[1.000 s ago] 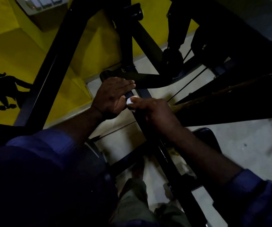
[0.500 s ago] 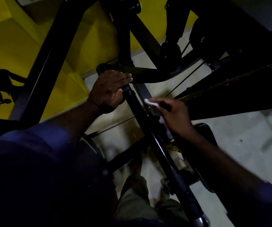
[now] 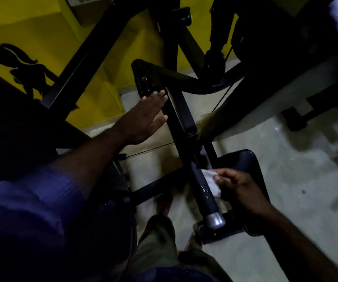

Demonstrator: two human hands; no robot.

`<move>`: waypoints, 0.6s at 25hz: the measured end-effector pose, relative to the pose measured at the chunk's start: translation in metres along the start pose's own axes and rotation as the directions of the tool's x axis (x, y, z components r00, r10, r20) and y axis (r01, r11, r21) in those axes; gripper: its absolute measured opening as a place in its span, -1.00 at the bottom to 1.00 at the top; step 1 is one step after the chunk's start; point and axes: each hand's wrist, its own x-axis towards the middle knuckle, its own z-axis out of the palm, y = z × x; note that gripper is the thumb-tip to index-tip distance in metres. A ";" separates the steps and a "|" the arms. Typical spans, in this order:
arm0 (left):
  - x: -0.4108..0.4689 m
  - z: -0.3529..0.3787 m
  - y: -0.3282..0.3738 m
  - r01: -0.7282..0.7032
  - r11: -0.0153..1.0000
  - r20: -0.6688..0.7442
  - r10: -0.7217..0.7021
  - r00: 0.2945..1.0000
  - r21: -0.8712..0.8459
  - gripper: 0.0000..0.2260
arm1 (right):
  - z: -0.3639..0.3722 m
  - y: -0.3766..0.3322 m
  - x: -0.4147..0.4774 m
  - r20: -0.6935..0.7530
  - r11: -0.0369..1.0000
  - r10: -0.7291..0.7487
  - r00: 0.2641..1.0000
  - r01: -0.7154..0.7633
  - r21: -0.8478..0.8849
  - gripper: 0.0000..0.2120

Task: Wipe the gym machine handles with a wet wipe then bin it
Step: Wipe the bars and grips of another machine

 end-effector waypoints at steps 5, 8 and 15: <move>-0.035 -0.002 0.045 0.168 0.978 0.083 -0.159 0.984 -0.120 -0.38 | -0.005 -0.053 0.025 -0.122 0.867 -0.417 0.901 0.354 -0.350 -0.66; -0.053 0.005 0.069 0.162 0.978 0.054 -0.156 0.986 -0.135 -0.41 | 0.015 -0.047 0.020 0.048 0.775 -0.468 0.882 0.436 -0.457 -0.79; -0.065 0.021 0.078 0.124 0.987 0.002 -0.124 0.992 -0.102 -0.43 | 0.011 -0.002 -0.093 0.291 0.583 -0.527 0.798 0.589 -0.559 -0.39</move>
